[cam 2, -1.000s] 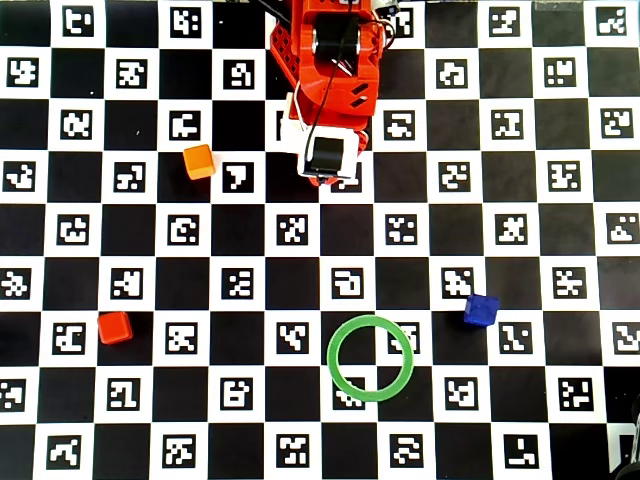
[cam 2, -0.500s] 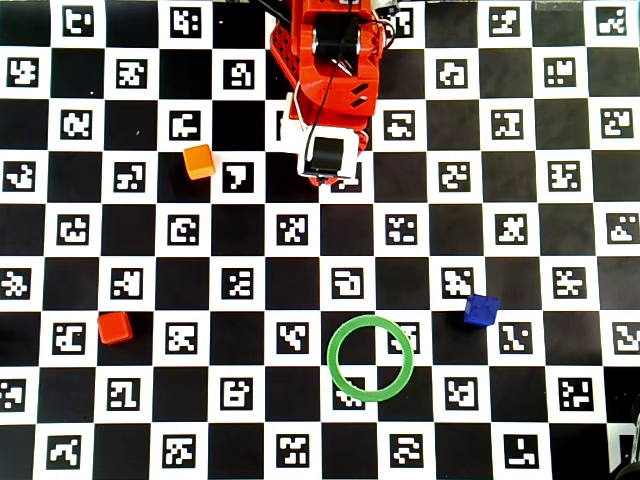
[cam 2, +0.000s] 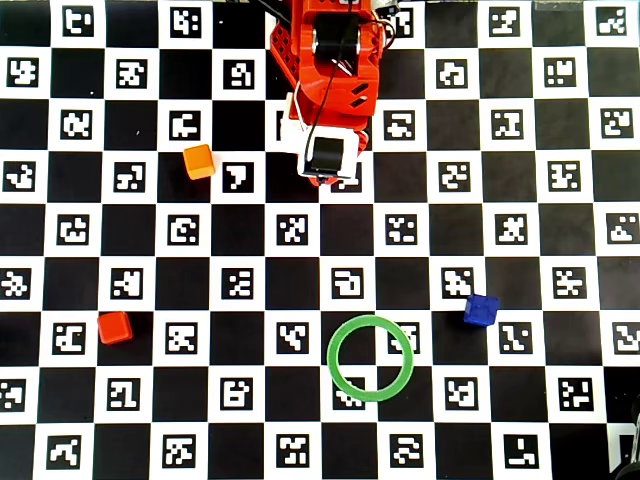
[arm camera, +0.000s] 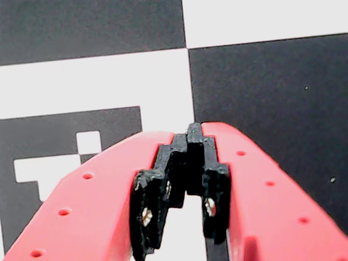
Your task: Grab the red cube then put it in the green circle then put the blue cube on top and finally the orange cube on top
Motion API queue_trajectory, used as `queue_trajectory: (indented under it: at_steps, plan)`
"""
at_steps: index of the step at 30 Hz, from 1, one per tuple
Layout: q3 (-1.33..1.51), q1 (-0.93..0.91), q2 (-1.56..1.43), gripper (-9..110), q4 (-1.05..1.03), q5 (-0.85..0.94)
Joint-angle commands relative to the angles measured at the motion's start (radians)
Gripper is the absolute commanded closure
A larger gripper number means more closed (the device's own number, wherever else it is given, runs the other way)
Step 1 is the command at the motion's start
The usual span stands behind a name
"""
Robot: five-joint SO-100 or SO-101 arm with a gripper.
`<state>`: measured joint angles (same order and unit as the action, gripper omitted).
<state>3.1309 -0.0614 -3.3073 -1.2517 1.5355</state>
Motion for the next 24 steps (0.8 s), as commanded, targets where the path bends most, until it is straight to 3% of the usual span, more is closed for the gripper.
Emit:
queue_trajectory:
  at_steps: [1,9,24]
  plan:
    - [0.055,-0.002,-0.051,107,-0.106,0.008]
    - [-0.021,0.012,0.028,107,-0.063,-0.186]
    - [-0.953,0.014,0.799,105,-0.233,-0.643]
